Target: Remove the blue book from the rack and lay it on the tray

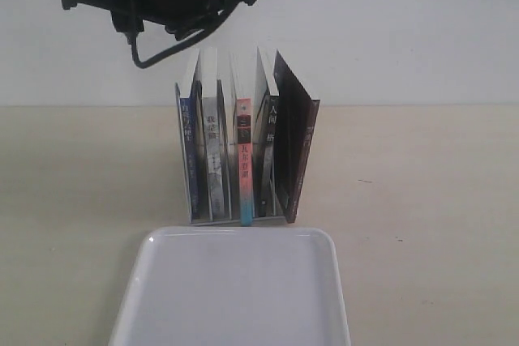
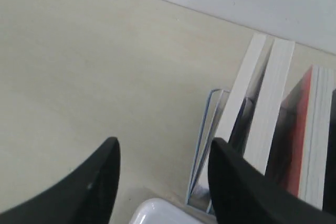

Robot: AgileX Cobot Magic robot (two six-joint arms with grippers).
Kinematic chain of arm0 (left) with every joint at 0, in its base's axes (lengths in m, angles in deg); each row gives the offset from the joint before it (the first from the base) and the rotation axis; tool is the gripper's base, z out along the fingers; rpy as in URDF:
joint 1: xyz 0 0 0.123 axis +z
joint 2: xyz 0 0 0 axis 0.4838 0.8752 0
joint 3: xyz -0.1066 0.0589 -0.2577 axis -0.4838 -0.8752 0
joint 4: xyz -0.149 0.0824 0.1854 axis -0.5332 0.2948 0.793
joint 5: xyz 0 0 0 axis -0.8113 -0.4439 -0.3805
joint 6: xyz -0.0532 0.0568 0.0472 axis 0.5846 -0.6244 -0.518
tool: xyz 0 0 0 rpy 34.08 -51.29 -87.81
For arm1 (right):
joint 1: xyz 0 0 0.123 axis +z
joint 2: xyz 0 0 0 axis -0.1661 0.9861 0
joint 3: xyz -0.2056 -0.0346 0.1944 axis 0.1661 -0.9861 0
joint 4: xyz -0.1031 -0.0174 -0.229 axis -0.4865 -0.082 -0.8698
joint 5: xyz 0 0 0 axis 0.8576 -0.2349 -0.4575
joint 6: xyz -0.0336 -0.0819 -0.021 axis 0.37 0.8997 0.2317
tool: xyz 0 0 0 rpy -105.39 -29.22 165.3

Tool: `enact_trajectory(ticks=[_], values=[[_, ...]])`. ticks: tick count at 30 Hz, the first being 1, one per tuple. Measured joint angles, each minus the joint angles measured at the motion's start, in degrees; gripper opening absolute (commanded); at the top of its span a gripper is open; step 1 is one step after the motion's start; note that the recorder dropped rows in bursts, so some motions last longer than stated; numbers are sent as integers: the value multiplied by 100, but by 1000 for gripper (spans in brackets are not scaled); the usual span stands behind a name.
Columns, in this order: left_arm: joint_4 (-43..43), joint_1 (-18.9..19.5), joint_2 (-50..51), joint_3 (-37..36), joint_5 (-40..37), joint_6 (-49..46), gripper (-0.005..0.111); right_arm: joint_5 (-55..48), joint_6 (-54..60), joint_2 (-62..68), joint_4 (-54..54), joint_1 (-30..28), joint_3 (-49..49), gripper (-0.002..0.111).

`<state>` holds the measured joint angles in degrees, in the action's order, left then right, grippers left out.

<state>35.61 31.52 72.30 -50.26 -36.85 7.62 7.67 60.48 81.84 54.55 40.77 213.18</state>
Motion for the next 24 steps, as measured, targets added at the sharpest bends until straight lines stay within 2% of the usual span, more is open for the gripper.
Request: enact_trajectory(ticks=[8,24], values=[[0,0,0,0,0,0,4,252,-308,459,-686,0,0,50],[0,0,0,0,0,0,4,459,-342,810,-749,-163,0,50]])
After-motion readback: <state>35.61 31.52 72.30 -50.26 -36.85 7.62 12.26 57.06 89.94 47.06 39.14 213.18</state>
